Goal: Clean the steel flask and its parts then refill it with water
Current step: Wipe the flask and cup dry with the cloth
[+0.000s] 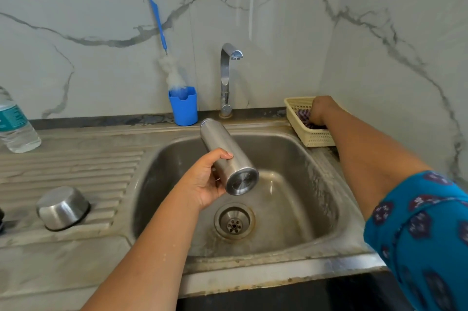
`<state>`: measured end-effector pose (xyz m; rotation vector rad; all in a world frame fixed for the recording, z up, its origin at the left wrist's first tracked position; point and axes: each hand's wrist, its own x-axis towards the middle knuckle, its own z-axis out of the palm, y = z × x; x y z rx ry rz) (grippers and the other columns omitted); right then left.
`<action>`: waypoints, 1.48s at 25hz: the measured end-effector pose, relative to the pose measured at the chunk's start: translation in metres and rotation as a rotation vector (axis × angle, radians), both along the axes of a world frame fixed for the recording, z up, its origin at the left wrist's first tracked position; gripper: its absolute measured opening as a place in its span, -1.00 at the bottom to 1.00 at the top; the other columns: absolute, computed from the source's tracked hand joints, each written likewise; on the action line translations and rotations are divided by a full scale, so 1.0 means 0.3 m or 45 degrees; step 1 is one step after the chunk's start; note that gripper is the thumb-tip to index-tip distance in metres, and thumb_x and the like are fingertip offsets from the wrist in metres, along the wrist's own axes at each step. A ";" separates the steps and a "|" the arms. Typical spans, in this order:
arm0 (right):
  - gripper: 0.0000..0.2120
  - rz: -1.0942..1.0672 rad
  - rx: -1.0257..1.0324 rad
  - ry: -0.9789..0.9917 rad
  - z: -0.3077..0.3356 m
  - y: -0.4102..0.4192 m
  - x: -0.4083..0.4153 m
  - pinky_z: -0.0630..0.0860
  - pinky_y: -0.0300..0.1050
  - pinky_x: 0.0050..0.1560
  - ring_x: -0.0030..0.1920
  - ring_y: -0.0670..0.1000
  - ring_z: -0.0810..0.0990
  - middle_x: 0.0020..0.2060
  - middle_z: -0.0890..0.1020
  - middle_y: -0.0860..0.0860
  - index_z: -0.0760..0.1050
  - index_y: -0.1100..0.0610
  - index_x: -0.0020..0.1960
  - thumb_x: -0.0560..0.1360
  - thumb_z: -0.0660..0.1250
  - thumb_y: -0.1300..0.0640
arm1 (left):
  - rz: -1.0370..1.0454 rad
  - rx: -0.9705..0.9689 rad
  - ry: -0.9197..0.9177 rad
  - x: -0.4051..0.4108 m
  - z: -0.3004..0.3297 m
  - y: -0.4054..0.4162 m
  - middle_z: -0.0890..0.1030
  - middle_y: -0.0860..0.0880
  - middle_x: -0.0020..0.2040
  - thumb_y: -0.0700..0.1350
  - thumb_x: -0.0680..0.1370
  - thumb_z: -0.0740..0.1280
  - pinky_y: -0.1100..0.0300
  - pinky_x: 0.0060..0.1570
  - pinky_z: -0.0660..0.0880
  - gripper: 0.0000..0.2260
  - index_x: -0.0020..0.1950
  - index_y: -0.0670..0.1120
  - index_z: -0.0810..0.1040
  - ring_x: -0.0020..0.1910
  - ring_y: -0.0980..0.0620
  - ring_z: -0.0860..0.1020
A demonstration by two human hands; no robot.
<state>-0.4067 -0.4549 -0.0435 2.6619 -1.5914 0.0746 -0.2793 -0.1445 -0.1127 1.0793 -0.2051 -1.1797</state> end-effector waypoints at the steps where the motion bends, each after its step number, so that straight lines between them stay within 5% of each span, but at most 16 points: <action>1: -0.69 -0.019 -0.015 -0.095 -0.004 -0.016 -0.014 0.47 -0.11 0.11 0.17 0.16 0.55 0.16 0.57 0.19 0.51 0.28 0.19 0.56 0.26 0.08 | 0.001 -0.008 -0.007 0.004 -0.003 -0.001 0.53 -0.24 0.25 -0.17 0.23 0.49 0.01 0.07 0.60 -0.36 0.28 -0.18 0.41 0.22 -0.20 0.56; 6: -0.74 -0.223 0.174 -1.187 0.096 -0.024 -0.115 0.52 -0.08 0.15 0.12 0.14 0.60 0.10 0.62 0.16 0.57 0.26 0.16 0.49 0.40 0.21 | -0.049 -0.019 -0.014 0.030 -0.020 -0.006 0.51 -0.24 0.30 -0.25 0.24 0.46 -0.15 0.30 0.47 -0.36 0.32 -0.15 0.43 0.28 -0.24 0.50; 10: -0.62 0.106 1.129 -2.314 0.164 0.194 -0.158 0.59 -0.02 0.07 0.06 0.10 0.60 0.11 0.58 0.17 0.33 0.28 0.41 0.59 0.15 0.38 | -0.037 -0.047 -0.046 0.008 0.032 0.027 0.55 -0.24 0.25 -0.13 0.30 0.50 -0.18 0.22 0.50 -0.41 0.31 -0.13 0.45 0.22 -0.24 0.55; 15: -0.61 0.150 2.021 -2.831 0.052 0.559 -0.163 0.47 0.26 0.19 0.24 0.28 0.51 0.23 0.53 0.32 0.38 0.32 0.36 0.66 0.00 0.14 | 0.029 -0.150 -0.080 -0.020 0.104 0.134 0.60 -0.26 0.19 -0.05 0.40 0.51 -0.15 0.14 0.56 -0.49 0.28 -0.12 0.45 0.15 -0.24 0.60; 19: -0.54 0.055 2.126 -2.781 -0.002 0.739 -0.112 0.40 0.32 0.28 0.23 0.33 0.51 0.23 0.52 0.33 0.40 0.25 0.33 0.66 -0.04 -0.02 | 0.039 0.003 -0.380 -0.016 0.135 0.174 0.60 -0.20 0.16 -0.02 0.43 0.47 -0.11 0.15 0.55 -0.52 0.30 -0.09 0.48 0.15 -0.18 0.58; 25: -0.67 0.315 1.730 -2.640 0.101 0.833 -0.004 0.47 0.13 0.26 0.20 0.17 0.57 0.19 0.59 0.19 0.50 0.15 0.23 0.64 0.09 0.02 | -0.022 -0.031 -0.554 0.017 0.089 0.201 0.64 -0.17 0.09 0.02 0.49 0.43 0.02 -0.05 0.57 -0.64 0.25 -0.02 0.51 0.04 -0.12 0.62; 27: -0.77 0.403 1.257 -2.267 0.103 0.867 0.062 0.43 0.00 0.27 0.27 0.08 0.50 0.28 0.52 0.11 0.52 -0.01 0.19 0.63 0.13 0.06 | -0.037 -0.089 -0.594 0.037 0.066 0.175 0.66 -0.15 0.09 0.02 0.47 0.46 0.01 -0.02 0.58 -0.63 0.24 -0.01 0.54 0.04 -0.11 0.64; 30: -0.57 0.706 0.642 -1.312 0.023 0.892 0.184 0.07 0.03 0.50 0.54 0.03 -0.01 0.57 -0.05 -0.04 0.18 -0.23 0.48 0.64 0.12 -0.02 | -0.012 -0.192 -0.578 0.059 0.054 0.151 0.68 -0.15 0.10 -0.07 0.54 0.39 -0.03 0.09 0.56 -0.72 0.25 -0.03 0.57 0.07 -0.11 0.64; 32: -0.47 0.723 0.667 -1.232 -0.035 0.899 0.208 -0.07 0.11 0.53 0.55 0.01 -0.18 0.57 -0.16 -0.03 -0.11 -0.27 0.53 0.65 0.05 -0.09 | 0.018 -0.260 -0.536 0.080 0.049 0.152 0.67 -0.17 0.12 -0.09 0.54 0.37 -0.06 0.13 0.55 -0.70 0.27 -0.05 0.57 0.10 -0.14 0.63; 35: -0.49 0.699 1.039 -1.344 -0.115 0.966 0.148 0.21 0.11 0.47 0.46 0.02 0.27 0.51 0.21 -0.07 -0.15 -0.37 0.48 0.64 0.03 -0.16 | 0.144 -0.345 -0.374 0.125 0.057 0.167 0.65 -0.21 0.16 0.02 0.40 0.49 -0.11 0.24 0.51 -0.47 0.32 -0.13 0.54 0.16 -0.18 0.61; 37: -0.48 0.772 1.021 -1.275 -0.163 1.025 0.099 0.15 0.08 0.50 0.50 -0.03 0.18 0.53 0.15 -0.13 -0.18 -0.40 0.47 0.61 0.01 -0.23 | 0.149 -0.372 -0.305 0.156 0.061 0.166 0.60 -0.27 0.24 0.08 0.36 0.53 -0.14 0.31 0.46 -0.34 0.37 -0.21 0.49 0.23 -0.23 0.58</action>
